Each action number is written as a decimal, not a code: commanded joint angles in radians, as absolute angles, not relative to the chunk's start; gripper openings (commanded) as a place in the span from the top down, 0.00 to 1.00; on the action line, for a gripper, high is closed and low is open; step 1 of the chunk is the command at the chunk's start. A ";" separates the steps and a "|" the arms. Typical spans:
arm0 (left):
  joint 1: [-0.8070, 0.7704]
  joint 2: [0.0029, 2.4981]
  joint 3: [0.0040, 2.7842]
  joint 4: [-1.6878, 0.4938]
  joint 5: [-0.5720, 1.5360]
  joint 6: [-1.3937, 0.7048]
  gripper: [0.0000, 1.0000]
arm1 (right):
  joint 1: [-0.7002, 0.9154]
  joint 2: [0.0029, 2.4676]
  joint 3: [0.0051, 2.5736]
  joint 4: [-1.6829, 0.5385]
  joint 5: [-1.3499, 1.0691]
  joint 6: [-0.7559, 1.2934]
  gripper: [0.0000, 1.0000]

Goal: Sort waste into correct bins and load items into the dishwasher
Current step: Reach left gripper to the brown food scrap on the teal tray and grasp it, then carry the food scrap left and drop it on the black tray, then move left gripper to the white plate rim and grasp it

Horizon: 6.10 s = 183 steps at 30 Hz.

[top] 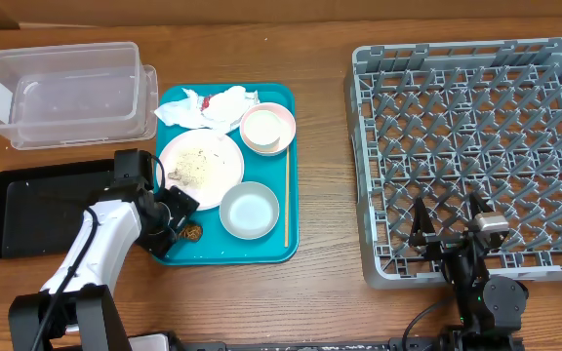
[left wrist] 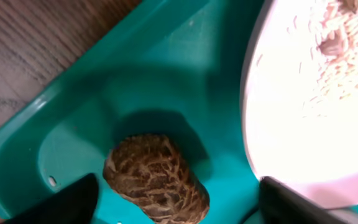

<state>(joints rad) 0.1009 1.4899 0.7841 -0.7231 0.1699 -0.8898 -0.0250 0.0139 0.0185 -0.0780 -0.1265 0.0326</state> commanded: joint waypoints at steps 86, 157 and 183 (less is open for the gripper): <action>0.667 1.599 1.278 -1.024 -0.081 -0.852 0.00 | -0.028 0.003 0.008 -0.073 -0.125 0.029 0.00; -0.302 1.599 0.929 -0.578 -0.125 -0.583 0.96 | -0.028 0.003 0.008 -0.073 -0.125 0.029 0.00; -0.302 1.599 0.931 -0.601 0.094 -0.500 0.96 | -0.028 0.003 0.008 -0.073 -0.125 0.029 0.00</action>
<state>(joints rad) -0.2996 1.5955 0.9272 -0.6041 0.0715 -0.5484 -0.0246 0.0139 0.0185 -0.0784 -0.1265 0.0326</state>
